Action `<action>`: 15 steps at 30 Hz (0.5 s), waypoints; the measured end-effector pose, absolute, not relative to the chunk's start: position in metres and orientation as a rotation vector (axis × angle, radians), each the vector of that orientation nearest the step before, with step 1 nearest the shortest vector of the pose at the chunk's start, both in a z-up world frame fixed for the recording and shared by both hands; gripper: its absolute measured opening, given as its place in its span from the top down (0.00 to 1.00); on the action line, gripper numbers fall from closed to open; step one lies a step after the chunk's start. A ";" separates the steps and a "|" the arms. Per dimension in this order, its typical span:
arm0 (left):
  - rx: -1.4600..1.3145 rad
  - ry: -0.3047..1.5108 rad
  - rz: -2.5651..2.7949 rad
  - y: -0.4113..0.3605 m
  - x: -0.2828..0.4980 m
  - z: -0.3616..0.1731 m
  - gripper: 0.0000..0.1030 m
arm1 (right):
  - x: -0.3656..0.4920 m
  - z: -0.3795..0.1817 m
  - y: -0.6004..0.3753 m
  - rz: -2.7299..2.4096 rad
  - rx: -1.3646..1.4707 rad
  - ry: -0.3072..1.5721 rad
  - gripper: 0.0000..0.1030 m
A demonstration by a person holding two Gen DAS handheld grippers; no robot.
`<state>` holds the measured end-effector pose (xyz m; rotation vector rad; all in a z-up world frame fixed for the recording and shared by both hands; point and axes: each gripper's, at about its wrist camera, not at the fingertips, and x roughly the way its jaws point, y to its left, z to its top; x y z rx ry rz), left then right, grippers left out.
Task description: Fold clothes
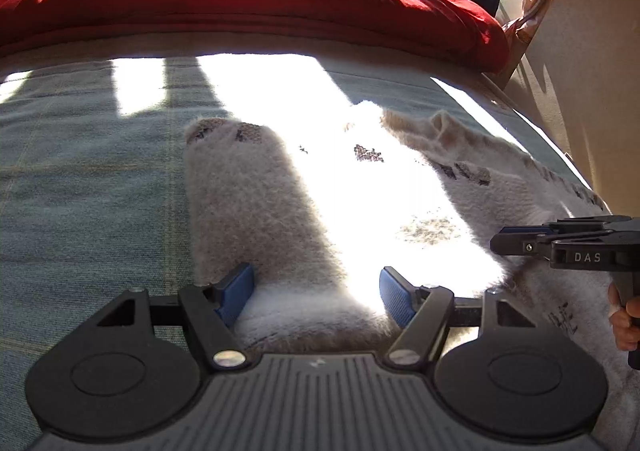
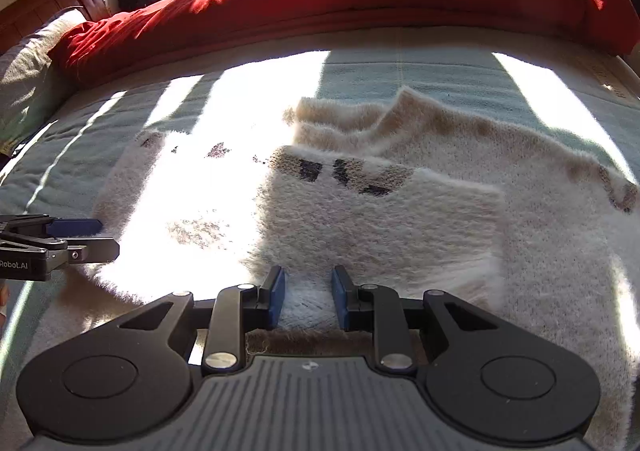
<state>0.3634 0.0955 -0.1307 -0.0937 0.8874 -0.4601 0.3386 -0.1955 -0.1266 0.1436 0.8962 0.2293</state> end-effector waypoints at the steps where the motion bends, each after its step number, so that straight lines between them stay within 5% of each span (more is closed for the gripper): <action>1: -0.098 0.889 -0.454 0.095 0.369 -0.131 0.36 | 0.339 -0.125 -0.196 0.228 0.150 0.898 0.72; 15: -0.097 0.897 -0.373 0.086 0.431 -0.139 0.34 | 0.341 -0.126 -0.186 0.225 0.117 0.897 0.62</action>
